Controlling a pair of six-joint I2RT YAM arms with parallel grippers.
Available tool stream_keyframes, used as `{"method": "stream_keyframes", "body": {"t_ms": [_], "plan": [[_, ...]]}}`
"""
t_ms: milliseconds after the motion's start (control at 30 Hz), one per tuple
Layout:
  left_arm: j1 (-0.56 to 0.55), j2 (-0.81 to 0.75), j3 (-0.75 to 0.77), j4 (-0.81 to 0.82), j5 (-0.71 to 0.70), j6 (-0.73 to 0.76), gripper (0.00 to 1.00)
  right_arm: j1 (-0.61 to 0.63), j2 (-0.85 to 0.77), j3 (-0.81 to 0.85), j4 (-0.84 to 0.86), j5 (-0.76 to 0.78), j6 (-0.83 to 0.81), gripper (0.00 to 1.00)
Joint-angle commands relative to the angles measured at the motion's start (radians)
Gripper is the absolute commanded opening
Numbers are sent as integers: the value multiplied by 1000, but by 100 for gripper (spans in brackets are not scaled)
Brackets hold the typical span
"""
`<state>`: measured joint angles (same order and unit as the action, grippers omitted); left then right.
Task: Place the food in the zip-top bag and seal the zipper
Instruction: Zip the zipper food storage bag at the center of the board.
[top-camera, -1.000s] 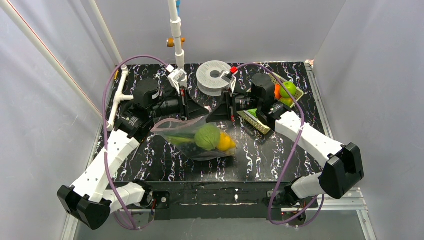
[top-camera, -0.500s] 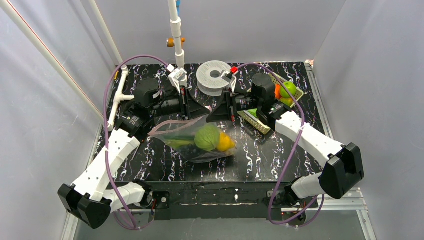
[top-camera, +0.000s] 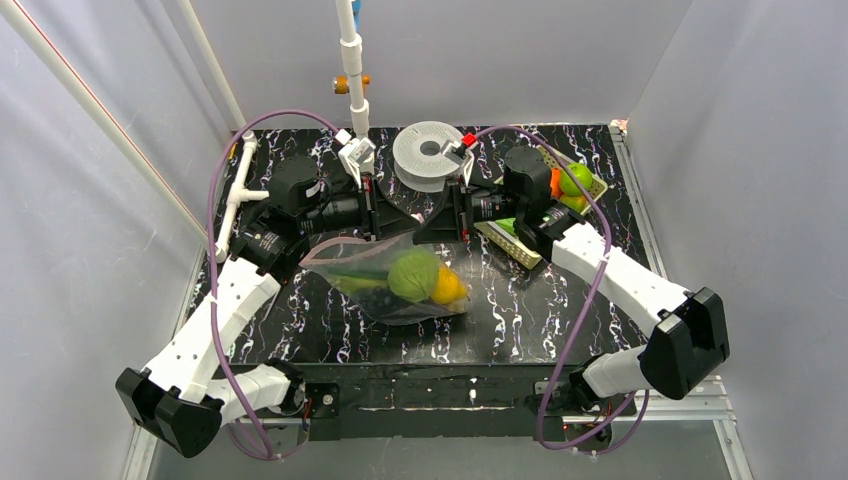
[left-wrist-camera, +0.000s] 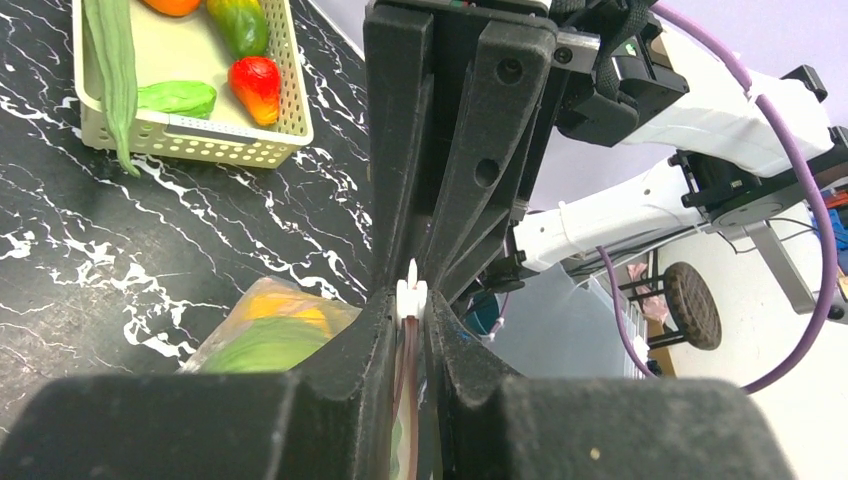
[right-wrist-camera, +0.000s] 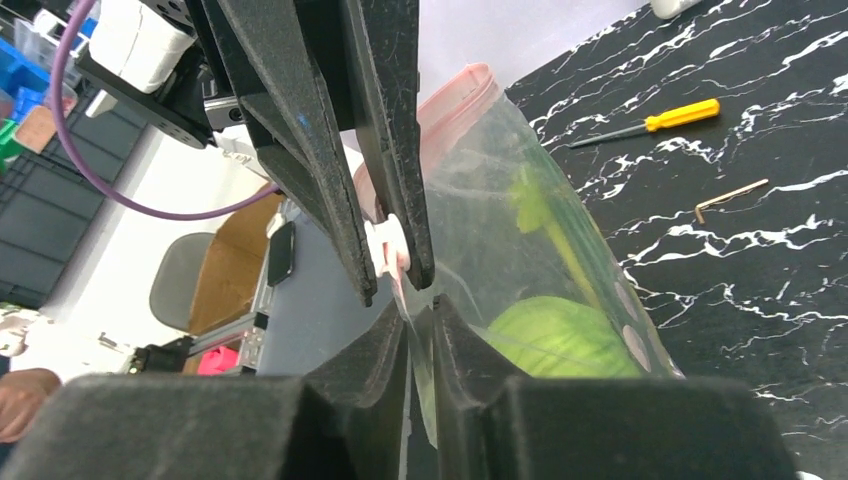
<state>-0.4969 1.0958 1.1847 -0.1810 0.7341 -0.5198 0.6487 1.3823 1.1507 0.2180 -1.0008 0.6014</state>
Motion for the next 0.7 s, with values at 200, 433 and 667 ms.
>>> {"method": "stream_keyframes", "body": {"t_ms": [200, 433, 667], "plan": [[-5, -46, 20, 41, 45, -1, 0, 22, -38, 89, 3, 19, -37, 24], [-5, -60, 36, -67, 12, 66, 0, 22, -81, 30, 46, 164, -3, 1], [-5, -114, 12, -184, -53, 154, 0, 5, -165, -65, 60, 394, 72, 1]]}}
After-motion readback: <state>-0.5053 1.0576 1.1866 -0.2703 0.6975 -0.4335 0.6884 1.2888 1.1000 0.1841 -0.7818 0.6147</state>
